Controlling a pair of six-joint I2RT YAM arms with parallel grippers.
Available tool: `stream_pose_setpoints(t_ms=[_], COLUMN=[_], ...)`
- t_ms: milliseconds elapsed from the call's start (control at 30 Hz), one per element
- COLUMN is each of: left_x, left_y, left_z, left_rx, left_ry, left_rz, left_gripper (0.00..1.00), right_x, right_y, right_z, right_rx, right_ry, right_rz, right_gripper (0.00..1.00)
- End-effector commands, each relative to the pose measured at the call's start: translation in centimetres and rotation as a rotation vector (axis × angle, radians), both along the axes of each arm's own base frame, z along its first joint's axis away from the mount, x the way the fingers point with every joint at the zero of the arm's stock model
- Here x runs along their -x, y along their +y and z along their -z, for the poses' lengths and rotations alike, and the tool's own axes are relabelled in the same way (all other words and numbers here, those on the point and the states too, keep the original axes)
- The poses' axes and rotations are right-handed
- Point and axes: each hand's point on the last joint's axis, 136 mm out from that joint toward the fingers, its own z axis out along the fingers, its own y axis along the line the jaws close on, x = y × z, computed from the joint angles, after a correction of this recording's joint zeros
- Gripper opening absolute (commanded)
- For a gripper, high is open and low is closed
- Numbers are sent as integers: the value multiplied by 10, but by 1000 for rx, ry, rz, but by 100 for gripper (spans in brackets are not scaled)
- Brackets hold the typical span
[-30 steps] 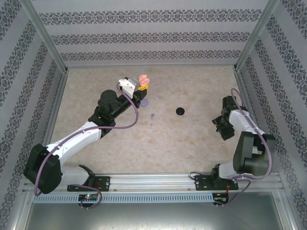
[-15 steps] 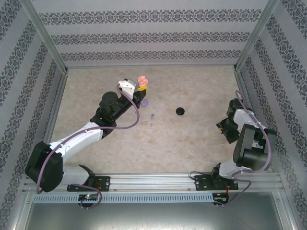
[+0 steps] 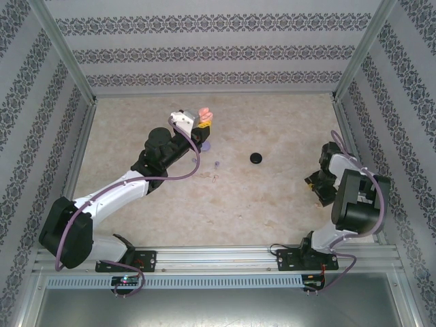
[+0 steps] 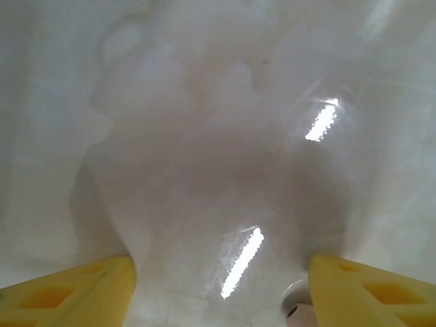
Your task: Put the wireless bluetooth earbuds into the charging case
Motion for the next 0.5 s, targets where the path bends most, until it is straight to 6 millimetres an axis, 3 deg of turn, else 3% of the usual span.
stream_pose_setpoints(t_ms=[0,333,467], left_x=[9,9,9], left_y=[3,7,6], left_z=[-22,-30,-30], left_rx=[78,80,74], left_ry=[-27,-38,-34], left_rz=[-8,-27,-22], left_gripper=[0,0,0], right_x=[-7,-28,-41], right_y=[15,84,107], right_z=[1,1,-17], right_rx=[-33,-82,-111], right_ry=[4,-33,-93], right_rz=[-61,-222,-276], right_gripper=[70,68,68])
